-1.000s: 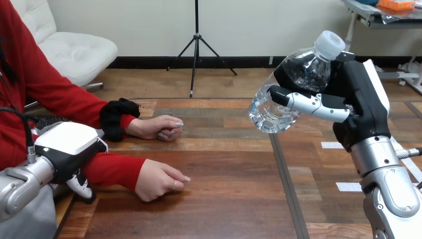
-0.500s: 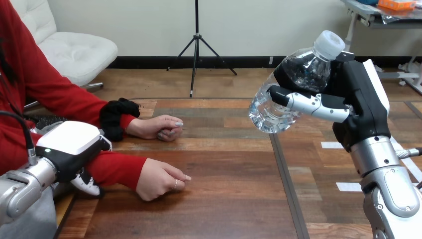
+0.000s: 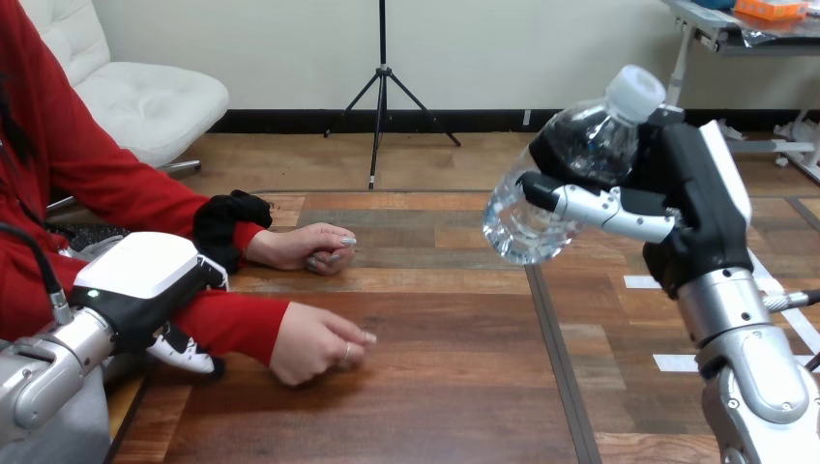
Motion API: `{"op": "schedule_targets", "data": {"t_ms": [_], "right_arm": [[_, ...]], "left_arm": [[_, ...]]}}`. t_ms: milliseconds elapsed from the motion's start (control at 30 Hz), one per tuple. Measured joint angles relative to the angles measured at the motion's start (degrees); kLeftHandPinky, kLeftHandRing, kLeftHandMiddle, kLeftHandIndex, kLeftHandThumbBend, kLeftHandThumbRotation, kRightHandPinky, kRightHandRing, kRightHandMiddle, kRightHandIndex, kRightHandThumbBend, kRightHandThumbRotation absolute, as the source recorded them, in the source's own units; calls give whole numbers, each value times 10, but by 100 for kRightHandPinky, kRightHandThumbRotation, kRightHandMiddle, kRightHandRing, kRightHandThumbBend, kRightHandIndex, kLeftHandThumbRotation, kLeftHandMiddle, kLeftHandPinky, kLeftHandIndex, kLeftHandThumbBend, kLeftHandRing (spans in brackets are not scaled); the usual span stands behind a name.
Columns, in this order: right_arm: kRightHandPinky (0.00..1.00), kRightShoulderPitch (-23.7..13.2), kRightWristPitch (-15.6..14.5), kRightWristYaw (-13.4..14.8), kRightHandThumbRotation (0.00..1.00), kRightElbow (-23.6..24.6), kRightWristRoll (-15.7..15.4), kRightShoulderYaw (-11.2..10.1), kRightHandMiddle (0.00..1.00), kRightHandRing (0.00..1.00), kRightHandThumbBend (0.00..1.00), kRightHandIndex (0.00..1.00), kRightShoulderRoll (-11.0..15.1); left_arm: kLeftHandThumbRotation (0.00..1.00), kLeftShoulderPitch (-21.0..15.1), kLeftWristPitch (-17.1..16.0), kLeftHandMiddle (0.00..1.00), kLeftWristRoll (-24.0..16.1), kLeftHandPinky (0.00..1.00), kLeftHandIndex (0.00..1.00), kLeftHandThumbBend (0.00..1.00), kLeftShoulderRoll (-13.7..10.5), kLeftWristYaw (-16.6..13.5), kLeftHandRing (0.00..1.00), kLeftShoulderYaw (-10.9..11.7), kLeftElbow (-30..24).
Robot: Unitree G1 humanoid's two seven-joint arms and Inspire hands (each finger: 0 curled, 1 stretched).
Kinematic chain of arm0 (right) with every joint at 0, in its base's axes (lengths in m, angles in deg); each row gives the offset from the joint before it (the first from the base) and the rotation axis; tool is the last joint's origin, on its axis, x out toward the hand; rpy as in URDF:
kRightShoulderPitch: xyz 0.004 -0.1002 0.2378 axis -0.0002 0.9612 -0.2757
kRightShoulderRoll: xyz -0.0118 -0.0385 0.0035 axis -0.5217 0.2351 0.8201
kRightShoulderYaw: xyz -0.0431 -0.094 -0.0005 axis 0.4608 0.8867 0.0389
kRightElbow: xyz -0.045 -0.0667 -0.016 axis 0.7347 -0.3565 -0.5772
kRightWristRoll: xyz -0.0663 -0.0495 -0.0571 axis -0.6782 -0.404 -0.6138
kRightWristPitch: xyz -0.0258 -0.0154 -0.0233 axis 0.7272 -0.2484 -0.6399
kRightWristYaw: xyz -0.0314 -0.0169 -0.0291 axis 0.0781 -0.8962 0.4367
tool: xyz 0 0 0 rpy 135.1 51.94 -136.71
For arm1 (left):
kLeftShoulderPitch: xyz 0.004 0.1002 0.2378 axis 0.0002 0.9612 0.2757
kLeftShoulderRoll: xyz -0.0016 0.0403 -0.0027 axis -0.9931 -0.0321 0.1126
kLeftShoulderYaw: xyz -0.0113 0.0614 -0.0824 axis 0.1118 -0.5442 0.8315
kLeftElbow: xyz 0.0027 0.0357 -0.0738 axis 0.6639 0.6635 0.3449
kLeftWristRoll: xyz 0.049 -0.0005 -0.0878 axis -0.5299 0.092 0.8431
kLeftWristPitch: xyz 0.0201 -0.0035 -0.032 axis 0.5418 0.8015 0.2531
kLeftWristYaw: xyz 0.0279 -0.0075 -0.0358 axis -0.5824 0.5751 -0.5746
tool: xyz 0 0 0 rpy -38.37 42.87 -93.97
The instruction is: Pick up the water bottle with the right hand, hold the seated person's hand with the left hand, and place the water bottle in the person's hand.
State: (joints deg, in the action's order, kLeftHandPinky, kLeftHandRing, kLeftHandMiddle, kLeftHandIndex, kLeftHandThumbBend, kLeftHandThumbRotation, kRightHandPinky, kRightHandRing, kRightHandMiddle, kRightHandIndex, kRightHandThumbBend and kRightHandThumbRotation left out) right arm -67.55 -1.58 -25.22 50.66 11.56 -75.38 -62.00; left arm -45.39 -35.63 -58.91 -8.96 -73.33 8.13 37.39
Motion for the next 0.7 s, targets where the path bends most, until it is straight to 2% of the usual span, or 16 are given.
{"op": "schedule_targets", "data": {"t_ms": [300,700], "right_arm": [[22,-1,20,-2,0,-45,-8,6,35,26,72,38,0],[24,-7,72,-14,0,-136,-12,14,38,28,76,40,0]], "left_arm": [[24,3,-28,51,23,40,52,78,2,-14,46,11,0],[32,5,-67,52,57,41,54,80,3,-13,47,30,-4]]}}
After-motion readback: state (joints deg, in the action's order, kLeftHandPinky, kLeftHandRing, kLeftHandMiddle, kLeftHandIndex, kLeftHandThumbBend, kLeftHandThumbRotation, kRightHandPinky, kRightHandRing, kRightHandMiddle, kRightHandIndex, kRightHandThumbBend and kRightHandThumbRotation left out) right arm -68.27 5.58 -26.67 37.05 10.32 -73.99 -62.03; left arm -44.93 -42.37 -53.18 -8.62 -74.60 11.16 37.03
